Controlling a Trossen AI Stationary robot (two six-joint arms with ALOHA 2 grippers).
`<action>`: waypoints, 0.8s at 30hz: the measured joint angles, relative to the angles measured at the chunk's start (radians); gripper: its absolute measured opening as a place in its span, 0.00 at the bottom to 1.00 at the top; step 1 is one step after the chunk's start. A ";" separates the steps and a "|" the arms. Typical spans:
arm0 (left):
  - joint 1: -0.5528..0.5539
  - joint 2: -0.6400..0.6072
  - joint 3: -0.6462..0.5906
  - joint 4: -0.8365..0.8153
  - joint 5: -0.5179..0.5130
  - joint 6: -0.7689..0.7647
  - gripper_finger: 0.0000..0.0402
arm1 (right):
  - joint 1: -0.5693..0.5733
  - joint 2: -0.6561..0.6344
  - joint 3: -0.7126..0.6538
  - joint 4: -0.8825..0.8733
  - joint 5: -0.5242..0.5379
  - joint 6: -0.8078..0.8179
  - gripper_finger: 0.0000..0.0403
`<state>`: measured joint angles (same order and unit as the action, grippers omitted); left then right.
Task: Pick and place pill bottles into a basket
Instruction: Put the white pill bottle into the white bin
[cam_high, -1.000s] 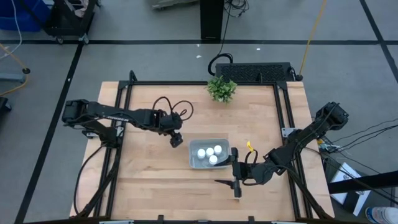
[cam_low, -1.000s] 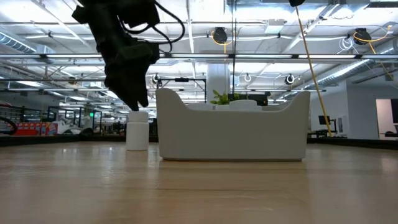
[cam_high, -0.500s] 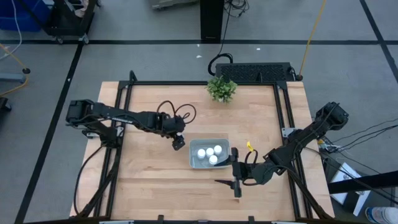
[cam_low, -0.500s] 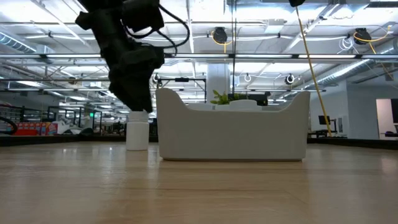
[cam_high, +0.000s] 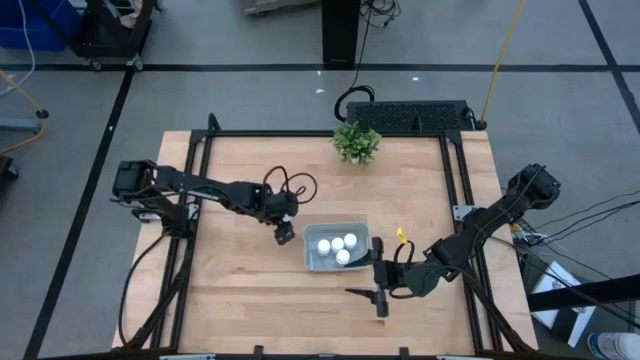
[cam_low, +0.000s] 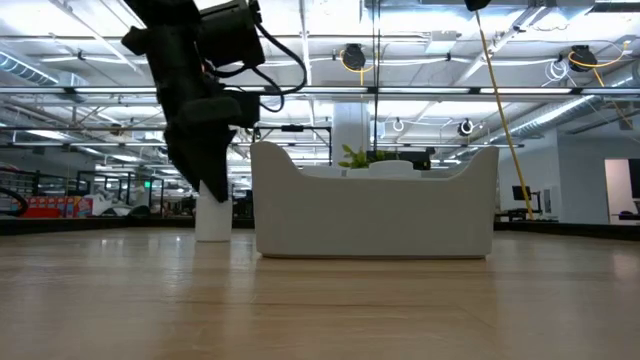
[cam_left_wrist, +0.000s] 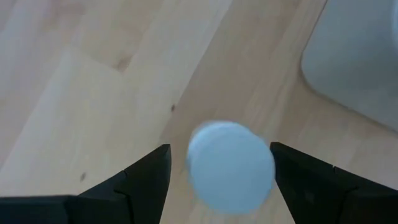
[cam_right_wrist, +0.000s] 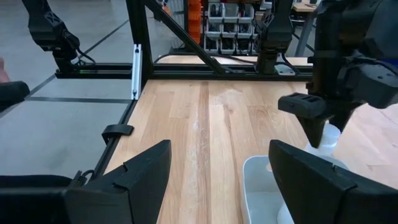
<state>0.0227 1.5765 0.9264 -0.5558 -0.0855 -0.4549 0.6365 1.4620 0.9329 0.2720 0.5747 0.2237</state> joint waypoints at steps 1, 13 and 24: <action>0.000 -0.001 0.000 0.006 -0.001 0.000 0.69 | 0.000 0.000 0.000 -0.002 0.000 0.000 0.65; 0.000 0.001 0.000 0.005 0.020 0.004 0.55 | 0.000 0.000 0.000 -0.001 0.000 0.000 0.65; -0.006 -0.001 0.001 0.011 0.029 0.025 0.46 | 0.000 0.000 0.000 -0.001 0.000 0.000 0.65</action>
<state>0.0166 1.5757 0.9272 -0.5446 -0.0563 -0.4303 0.6365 1.4620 0.9329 0.2706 0.5747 0.2237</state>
